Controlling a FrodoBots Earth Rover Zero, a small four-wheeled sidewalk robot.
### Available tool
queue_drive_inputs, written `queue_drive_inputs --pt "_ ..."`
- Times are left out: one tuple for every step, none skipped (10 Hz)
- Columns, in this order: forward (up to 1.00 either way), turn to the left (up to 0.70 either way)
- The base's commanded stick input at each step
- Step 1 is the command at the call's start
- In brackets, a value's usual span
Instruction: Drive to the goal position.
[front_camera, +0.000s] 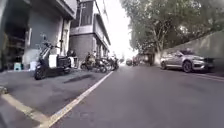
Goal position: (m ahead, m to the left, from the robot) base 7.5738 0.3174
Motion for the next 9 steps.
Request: queue_drive_inputs --pt "0.7 0.0" --pt "0.7 0.0" --pt "0.7 0.0" --pt "0.7 0.0" --pt "0.7 0.0" --pt "0.7 0.0" --pt "0.7 0.0" --pt "0.7 0.0" --pt "0.7 0.0"
